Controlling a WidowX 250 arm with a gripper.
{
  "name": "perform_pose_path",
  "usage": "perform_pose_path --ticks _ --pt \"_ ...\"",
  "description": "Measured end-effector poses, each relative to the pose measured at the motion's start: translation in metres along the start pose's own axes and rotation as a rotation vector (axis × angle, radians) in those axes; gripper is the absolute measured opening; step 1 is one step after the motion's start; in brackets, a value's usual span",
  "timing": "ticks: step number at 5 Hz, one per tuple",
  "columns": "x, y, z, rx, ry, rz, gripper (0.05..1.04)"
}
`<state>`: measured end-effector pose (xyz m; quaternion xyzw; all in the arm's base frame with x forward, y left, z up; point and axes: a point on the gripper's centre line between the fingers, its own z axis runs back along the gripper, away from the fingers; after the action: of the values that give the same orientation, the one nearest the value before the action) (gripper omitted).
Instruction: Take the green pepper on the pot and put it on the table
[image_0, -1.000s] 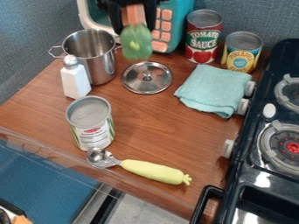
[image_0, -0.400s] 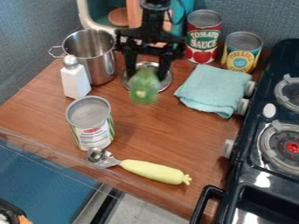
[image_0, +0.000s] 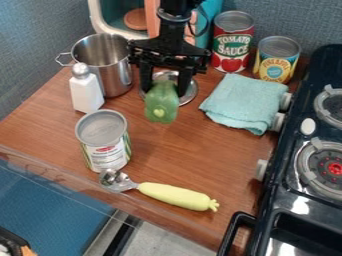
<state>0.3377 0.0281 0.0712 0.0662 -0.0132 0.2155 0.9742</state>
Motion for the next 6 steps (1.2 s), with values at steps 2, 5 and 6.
perform_pose_path --ticks 2,5,6 --pt "-0.007 -0.012 -0.017 0.009 0.019 -0.016 0.722" --pt "-0.018 -0.029 -0.026 0.006 0.024 -0.026 1.011" --pt "-0.021 -0.027 -0.027 0.018 0.046 -0.024 1.008"
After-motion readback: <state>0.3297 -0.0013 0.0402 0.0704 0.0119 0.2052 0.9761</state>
